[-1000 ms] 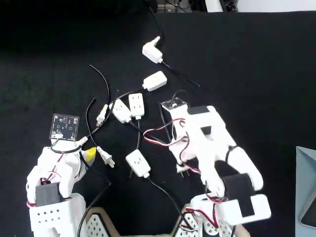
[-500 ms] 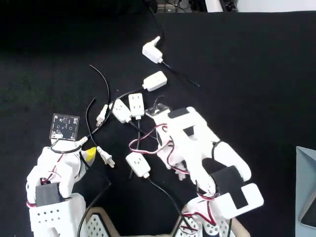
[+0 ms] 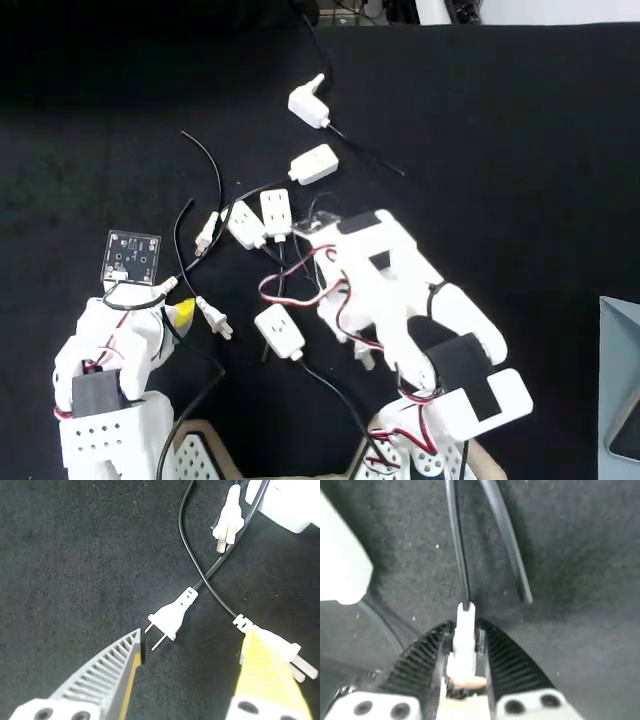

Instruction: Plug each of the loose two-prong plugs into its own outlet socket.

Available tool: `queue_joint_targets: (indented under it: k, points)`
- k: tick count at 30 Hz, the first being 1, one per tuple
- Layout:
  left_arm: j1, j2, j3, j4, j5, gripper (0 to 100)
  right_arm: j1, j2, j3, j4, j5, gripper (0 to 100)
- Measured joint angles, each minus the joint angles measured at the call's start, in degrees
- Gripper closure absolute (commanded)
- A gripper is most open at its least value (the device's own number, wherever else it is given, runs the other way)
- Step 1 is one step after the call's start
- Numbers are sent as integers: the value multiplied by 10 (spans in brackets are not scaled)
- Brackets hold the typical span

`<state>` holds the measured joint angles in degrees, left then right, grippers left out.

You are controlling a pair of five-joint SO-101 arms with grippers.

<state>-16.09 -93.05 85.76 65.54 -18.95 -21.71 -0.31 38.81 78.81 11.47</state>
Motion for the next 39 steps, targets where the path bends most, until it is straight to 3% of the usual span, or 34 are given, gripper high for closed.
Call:
queue_joint_targets:
  k: [6, 11, 16, 26, 39]
  points:
    - [0, 0, 0, 0, 0, 686, 10, -3, -98, 93, 18, 987]
    - [0, 0, 0, -19, 3, 686, 0, -92, -154, 144, 18, 987]
    - [0, 0, -1, -71, 62, 688, -31, -191, -169, 149, 18, 987]
    - [102, 2, -9, -151, 127, 690, -114, -216, -169, 73, -38, 987]
    - [172, 2, -15, -231, 149, 690, -193, -257, -153, -15, -62, 987]
